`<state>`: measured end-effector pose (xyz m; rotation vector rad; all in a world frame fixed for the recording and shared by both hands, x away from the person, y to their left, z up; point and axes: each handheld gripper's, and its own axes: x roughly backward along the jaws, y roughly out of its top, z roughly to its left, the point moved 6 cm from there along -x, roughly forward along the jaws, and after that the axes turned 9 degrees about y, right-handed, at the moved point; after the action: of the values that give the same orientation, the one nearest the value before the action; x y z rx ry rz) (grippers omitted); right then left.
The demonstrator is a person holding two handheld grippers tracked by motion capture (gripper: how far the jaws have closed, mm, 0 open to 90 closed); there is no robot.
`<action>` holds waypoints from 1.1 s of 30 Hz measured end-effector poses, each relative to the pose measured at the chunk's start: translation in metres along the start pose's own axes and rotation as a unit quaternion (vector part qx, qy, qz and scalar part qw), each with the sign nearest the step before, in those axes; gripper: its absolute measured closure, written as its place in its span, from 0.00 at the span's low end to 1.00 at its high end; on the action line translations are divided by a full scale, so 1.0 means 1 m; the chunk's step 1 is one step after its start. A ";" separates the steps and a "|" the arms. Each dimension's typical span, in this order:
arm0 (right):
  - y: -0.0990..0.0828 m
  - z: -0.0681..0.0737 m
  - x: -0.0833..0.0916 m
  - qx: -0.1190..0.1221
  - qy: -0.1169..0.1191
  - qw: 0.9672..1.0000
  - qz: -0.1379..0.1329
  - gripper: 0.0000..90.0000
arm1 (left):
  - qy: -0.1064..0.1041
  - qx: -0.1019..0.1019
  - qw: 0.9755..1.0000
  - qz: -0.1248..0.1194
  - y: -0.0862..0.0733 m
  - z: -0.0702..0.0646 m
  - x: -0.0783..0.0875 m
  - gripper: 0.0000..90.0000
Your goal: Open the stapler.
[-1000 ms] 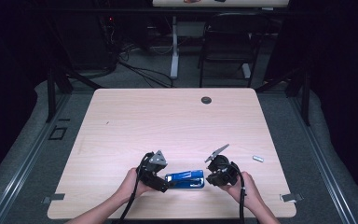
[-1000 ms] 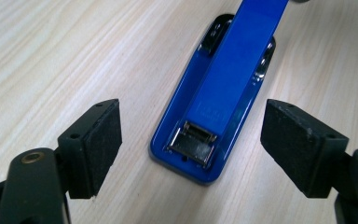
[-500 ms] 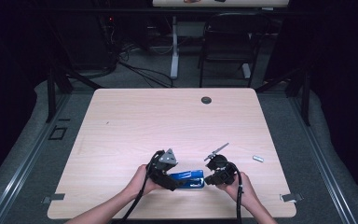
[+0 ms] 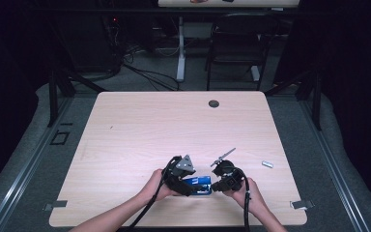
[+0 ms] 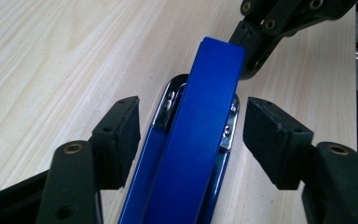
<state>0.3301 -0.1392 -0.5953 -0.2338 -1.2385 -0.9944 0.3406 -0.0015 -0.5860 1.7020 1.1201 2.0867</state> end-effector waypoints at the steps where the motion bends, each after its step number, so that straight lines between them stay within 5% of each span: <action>1: 0.000 0.000 0.000 0.001 0.002 1.000 0.001 1.00 | -0.005 -0.003 1.000 0.001 0.001 -0.001 -0.001 0.44; 6: 0.001 0.000 -0.002 0.006 -0.003 1.000 0.002 1.00 | -0.009 -0.014 1.000 0.000 0.004 -0.005 -0.007 0.54; 33: 0.001 -0.004 -0.002 0.002 -0.003 1.000 0.001 1.00 | -0.009 -0.042 0.999 -0.005 0.014 -0.011 -0.020 0.64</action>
<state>0.3332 -0.1397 -0.5984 -0.2343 -1.2451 -0.9893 0.3403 -0.0281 -0.5921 1.6691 1.0183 2.0782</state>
